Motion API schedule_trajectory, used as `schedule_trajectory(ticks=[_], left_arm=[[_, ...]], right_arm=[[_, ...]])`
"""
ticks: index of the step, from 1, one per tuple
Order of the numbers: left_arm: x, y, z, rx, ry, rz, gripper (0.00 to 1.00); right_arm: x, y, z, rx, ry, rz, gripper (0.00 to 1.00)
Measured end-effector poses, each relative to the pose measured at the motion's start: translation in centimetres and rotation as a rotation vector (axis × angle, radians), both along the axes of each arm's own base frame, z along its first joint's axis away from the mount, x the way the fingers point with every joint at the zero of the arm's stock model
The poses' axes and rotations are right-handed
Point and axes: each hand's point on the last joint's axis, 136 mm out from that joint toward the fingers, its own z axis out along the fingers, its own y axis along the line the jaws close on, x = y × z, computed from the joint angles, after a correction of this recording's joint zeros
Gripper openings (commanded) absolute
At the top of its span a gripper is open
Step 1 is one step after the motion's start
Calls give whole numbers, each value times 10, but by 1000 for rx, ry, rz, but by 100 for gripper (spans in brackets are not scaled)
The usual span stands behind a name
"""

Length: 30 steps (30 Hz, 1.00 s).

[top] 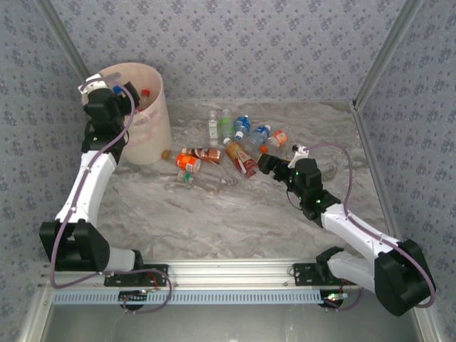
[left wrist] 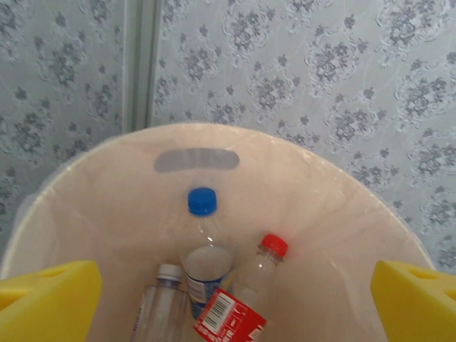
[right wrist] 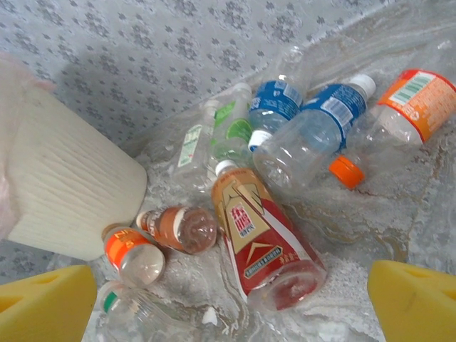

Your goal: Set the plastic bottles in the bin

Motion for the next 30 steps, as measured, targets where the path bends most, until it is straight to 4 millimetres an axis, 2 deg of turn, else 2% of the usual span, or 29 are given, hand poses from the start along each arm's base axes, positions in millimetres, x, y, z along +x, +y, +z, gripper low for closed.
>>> schedule_trajectory(ticks=[4, 8, 13, 21, 27, 30], left_arm=[[0, -9, 6, -48, 1, -37, 98], [-3, -21, 14, -81, -2, -77, 98], [-10, -33, 12, -109, 39, -88, 98], [-27, -23, 10, -104, 131, -7, 98], [-43, -22, 28, -95, 199, -6, 98], [-53, -22, 22, -92, 253, -11, 98]], right_arm=[[3, 4, -19, -29, 65, 15, 100], [8, 11, -30, -44, 107, 35, 100], [14, 19, -44, -71, 163, 64, 100], [34, 39, -51, -212, 220, 172, 100], [46, 50, -64, -330, 268, 254, 100], [47, 52, -74, -387, 290, 292, 100]])
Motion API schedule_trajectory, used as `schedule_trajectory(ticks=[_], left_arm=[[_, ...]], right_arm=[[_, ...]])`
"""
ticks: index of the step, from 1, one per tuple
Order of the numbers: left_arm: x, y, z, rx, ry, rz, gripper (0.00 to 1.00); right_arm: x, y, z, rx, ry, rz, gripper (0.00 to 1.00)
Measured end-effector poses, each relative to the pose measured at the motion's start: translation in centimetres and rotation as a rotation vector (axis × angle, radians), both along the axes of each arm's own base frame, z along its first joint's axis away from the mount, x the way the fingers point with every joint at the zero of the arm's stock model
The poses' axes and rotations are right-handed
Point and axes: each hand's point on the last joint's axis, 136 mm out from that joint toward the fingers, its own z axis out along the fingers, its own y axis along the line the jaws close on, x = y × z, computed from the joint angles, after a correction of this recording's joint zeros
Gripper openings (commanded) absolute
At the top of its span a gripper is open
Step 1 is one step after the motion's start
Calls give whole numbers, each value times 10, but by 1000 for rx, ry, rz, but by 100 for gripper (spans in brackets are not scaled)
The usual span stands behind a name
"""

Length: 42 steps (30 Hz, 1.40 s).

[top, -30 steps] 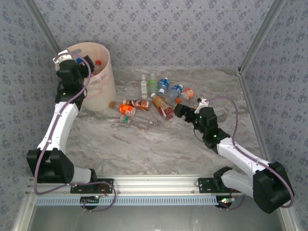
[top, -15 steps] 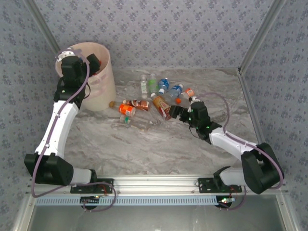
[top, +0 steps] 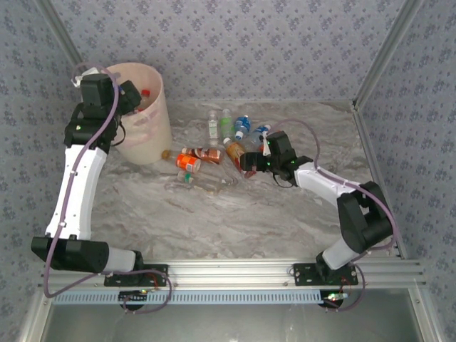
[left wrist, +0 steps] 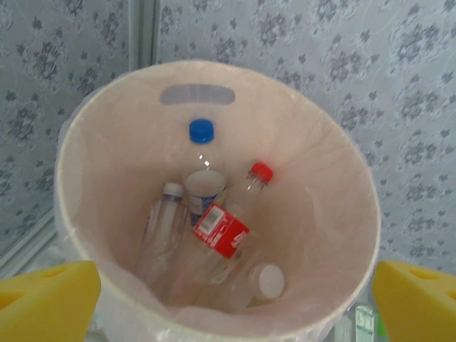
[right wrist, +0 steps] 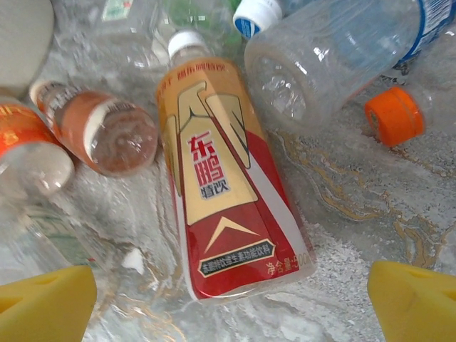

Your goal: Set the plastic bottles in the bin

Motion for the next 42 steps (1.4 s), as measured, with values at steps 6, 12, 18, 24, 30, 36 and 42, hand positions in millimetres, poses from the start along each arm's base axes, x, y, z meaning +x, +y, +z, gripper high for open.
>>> schedule_trajectory(ticks=[6, 12, 18, 24, 30, 36, 42], left_arm=[[-13, -4, -27, -4, 120, -31, 98], [-21, -6, -36, -16, 160, -51, 98], [-30, -3, -38, -19, 168, -51, 98], [-31, -5, -43, -23, 180, -62, 98], [-31, -8, -43, -20, 183, -80, 98], [-30, -10, -48, -21, 194, -98, 98], [-29, -24, -51, -62, 198, -166, 98]], right_arm=[[6, 4, -17, -96, 25, 76, 100], [17, 11, -28, -159, 18, 139, 100], [26, 24, -41, -200, 46, 178, 100], [29, 42, -49, -225, 59, 208, 98], [27, 44, -64, -273, 88, 178, 91], [28, 38, -67, -284, 100, 126, 75], [17, 27, -62, -275, 72, 98, 68]])
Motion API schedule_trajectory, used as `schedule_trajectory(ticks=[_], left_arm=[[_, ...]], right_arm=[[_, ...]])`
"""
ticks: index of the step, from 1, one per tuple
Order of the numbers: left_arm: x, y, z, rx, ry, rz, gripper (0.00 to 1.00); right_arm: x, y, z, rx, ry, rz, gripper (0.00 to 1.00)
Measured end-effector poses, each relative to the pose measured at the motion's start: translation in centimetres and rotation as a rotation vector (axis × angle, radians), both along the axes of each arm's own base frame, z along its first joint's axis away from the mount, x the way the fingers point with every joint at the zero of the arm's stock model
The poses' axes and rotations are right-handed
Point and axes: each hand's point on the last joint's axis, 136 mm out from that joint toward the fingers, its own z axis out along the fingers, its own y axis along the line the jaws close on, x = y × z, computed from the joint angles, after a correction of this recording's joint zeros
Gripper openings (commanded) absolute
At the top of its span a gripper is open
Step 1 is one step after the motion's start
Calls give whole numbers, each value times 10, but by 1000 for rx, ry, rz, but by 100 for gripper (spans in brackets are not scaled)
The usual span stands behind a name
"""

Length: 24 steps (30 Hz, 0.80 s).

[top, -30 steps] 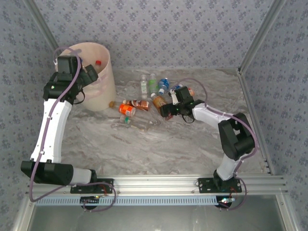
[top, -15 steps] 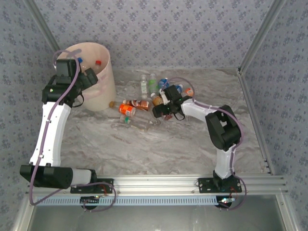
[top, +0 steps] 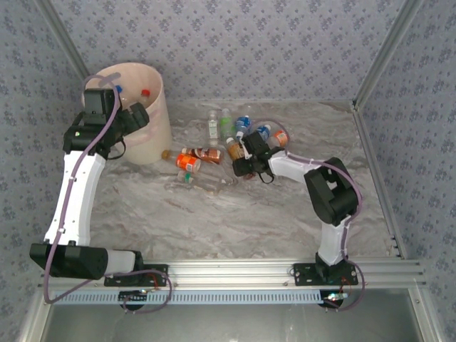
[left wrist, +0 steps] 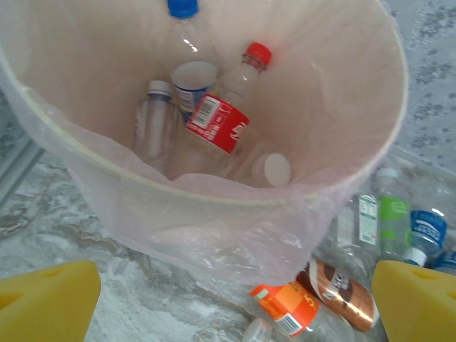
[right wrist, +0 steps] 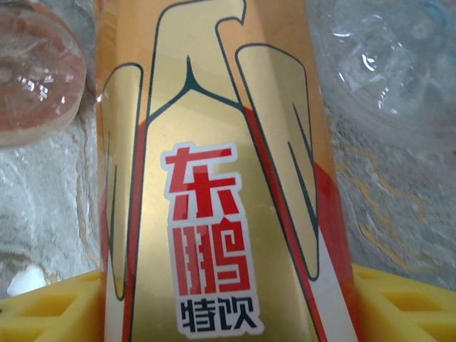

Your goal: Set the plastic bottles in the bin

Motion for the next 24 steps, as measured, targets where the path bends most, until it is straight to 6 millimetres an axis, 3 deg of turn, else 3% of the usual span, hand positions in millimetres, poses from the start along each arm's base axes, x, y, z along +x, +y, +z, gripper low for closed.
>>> schedule_trajectory(ticks=[5, 10, 14, 19, 24], left_arm=[[0, -23, 4, -54, -20, -91, 98], [-1, -77, 16, -150, -76, -291, 98], [-5, -119, 23, -220, -113, -450, 98], [-8, -159, 33, -288, -147, -581, 98], [3, -192, 15, -336, -96, -638, 93]], right_arm=[[-12, -8, 33, 55, -89, -5, 66], [-18, -8, 88, 177, -258, 7, 65], [-24, -2, 119, 275, -347, 37, 63], [-34, 11, 138, 379, -399, 91, 63], [-50, 35, 148, 452, -419, 181, 63]])
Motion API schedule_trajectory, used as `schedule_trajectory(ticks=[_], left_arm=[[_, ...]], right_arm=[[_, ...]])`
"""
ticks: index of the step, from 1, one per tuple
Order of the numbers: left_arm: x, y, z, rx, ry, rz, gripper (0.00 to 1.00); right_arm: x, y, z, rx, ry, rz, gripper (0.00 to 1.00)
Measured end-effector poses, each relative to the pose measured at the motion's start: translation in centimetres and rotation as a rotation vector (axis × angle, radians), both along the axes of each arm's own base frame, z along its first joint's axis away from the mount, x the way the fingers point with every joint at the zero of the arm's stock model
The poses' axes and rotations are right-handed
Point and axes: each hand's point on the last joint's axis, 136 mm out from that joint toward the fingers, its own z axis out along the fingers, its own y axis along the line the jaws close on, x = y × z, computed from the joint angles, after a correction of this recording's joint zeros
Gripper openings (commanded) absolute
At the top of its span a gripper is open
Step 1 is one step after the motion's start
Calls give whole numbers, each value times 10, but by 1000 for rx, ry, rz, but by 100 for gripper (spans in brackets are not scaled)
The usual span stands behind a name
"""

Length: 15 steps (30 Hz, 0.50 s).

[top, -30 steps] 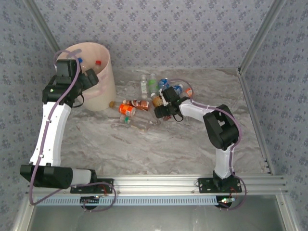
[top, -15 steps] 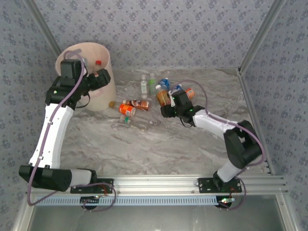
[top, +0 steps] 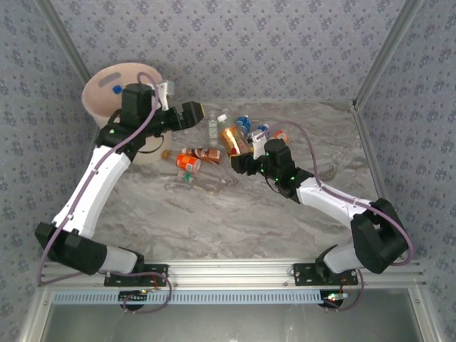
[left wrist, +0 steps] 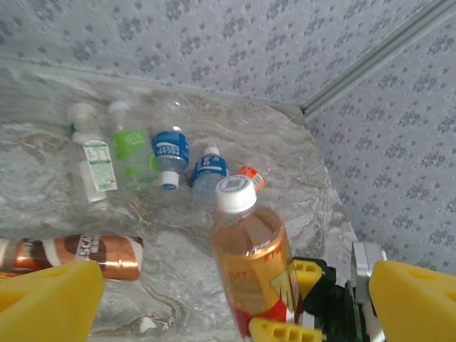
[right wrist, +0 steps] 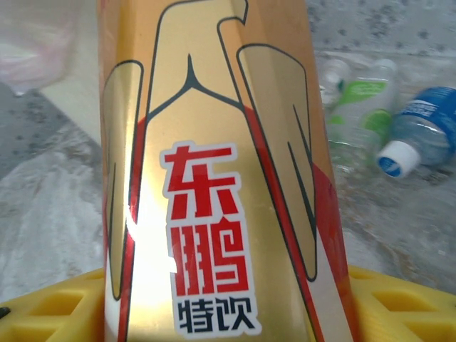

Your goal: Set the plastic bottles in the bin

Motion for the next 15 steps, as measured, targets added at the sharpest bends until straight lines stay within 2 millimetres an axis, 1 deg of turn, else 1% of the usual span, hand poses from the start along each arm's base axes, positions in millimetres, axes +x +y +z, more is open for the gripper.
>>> schedule_trajectory(ticks=[4, 7, 11, 14, 15], left_arm=[[11, -16, -27, 4, 79, -8, 88], [16, -23, -40, 2, 116, -3, 85], [22, -28, -46, -7, 132, 0, 80], [25, -30, -48, -15, 138, 2, 71], [26, -31, -49, -18, 139, 2, 66]], right_arm=[[-9, 17, 12, 39, -36, 58, 64], [-13, 25, 21, 65, -61, 88, 64], [-17, 30, 24, 80, -68, 115, 64], [-20, 33, 25, 87, -69, 133, 64], [-21, 34, 25, 89, -68, 141, 64]])
